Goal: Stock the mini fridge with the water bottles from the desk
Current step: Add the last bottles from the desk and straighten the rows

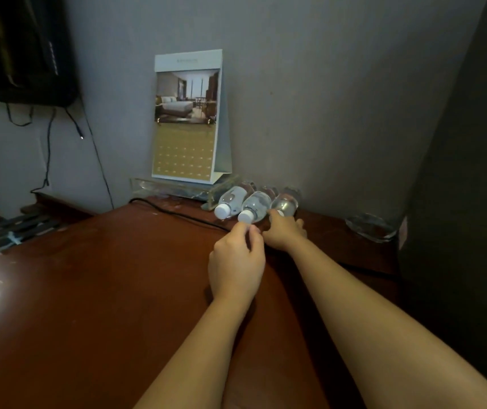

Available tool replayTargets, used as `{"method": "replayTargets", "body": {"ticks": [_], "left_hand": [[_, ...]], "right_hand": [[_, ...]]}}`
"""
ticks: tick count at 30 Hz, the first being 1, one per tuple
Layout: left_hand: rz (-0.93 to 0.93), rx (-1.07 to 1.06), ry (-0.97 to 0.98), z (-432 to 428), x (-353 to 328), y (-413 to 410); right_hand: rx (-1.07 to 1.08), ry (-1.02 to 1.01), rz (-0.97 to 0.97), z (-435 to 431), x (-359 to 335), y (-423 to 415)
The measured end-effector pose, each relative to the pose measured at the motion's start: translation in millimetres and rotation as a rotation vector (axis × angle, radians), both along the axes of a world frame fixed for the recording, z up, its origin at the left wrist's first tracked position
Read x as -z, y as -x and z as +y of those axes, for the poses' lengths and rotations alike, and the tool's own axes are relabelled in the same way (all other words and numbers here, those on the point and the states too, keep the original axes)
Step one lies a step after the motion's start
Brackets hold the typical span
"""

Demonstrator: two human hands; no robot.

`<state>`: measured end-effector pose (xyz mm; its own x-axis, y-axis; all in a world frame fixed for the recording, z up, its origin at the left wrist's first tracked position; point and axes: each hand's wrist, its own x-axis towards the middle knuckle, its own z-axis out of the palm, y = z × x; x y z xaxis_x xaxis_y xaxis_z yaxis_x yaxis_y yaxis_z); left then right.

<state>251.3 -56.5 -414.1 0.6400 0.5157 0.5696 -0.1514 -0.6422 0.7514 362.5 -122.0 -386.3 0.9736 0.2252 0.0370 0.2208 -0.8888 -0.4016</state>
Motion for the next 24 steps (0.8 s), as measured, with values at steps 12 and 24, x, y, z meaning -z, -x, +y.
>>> {"method": "replayTargets", "body": {"ticks": [12,24], "left_hand": [[-0.107,-0.018,-0.325,-4.4,1.5,8.4],[-0.075,0.300,-0.022,-17.1,-6.2,20.7]], "right_hand": [[0.349,-0.229,-0.325,7.7,14.0,-17.4],[0.163,-0.478,-0.634,-24.3,-81.5,116.2]]}}
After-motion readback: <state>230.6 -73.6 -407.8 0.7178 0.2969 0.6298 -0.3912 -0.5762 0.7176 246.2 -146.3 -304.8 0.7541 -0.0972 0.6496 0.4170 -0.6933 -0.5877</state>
